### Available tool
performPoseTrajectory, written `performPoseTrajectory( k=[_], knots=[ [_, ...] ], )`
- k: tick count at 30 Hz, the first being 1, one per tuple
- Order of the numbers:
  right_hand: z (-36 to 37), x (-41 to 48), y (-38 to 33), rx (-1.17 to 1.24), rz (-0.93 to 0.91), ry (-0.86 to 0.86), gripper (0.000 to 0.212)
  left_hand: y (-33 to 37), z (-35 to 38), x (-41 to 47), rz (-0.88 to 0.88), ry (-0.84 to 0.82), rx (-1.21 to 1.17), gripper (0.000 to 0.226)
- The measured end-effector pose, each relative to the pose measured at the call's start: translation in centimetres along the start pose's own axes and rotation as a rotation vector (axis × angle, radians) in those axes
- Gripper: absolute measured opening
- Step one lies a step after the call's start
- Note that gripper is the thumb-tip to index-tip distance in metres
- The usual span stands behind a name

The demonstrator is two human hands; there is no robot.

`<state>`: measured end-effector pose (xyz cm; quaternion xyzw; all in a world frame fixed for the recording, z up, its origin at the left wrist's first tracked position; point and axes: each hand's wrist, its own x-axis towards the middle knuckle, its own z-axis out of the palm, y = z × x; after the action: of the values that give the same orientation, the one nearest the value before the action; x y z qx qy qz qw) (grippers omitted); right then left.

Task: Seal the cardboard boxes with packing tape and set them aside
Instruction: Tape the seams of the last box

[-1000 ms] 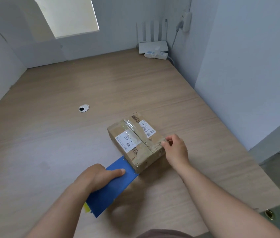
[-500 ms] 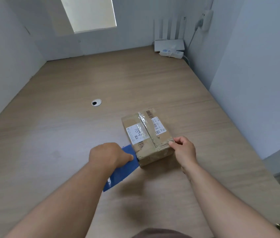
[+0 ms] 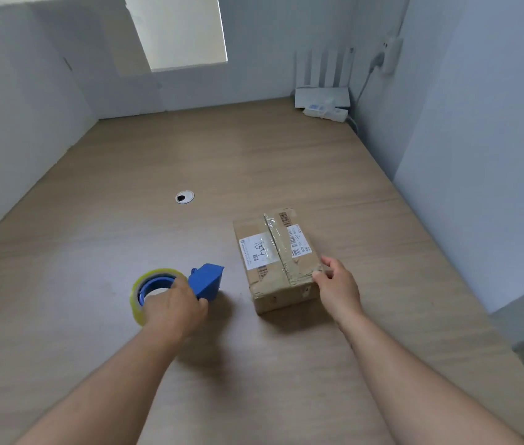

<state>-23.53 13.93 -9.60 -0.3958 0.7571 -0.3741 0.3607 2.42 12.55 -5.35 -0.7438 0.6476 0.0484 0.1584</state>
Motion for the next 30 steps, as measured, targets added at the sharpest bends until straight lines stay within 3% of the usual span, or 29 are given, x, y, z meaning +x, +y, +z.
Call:
performPoseTrajectory(
  k=[3,6,9,12,15,18,22,25,26,27,30],
  knots=[
    [0.2,0.0,0.0,-0.085,-0.028,-0.012,0.040,-0.4,3.3,0.3,-0.003,-0.010,-0.113,0.042],
    [-0.1,0.0,0.0,-0.147,-0.058,-0.026,0.040,0.0,4.3,-0.4,-0.010,0.072,0.019,0.052],
    [-0.4,0.1,0.2,-0.191,-0.066,-0.045,0.036,2.9,3.3,-2.8,0.104,0.255,-0.338,0.074],
    [-0.1,-0.4,-0.3,-0.315,-0.038,-0.067,0.048,7.9,2.5,-4.0,0.293,0.102,-0.721,0.069],
    [1.1,-1.5,-1.2,-0.536,-0.001,-0.024,0.082,10.7,2.5,-2.7,0.133,-0.012,-1.049,0.071],
    [1.8,-1.2,-1.6,-0.648,0.011,-0.013,0.085,11.3,2.4,-1.9,-0.014,-0.092,-1.145,0.071],
    [0.0,1.2,-0.9,-0.544,-0.111,-0.118,0.045,10.4,2.9,-1.4,-0.034,-0.137,-1.155,0.063],
    [-2.1,2.5,-0.3,-0.398,-0.159,-0.240,0.036,9.6,2.9,-1.5,0.044,-0.143,-1.071,0.063],
    [-2.7,2.8,-0.5,-0.413,-0.191,-0.290,0.037,9.3,2.6,-1.6,0.093,-0.147,-1.011,0.065],
    [-3.1,3.0,-1.0,-0.487,-0.236,-0.346,0.054,9.2,2.1,-1.7,0.145,-0.159,-0.934,0.070],
    [-3.4,3.2,-2.6,-0.947,-0.490,-0.465,0.098,9.5,1.6,-1.8,0.257,-0.153,-0.585,0.085]
  ],
)
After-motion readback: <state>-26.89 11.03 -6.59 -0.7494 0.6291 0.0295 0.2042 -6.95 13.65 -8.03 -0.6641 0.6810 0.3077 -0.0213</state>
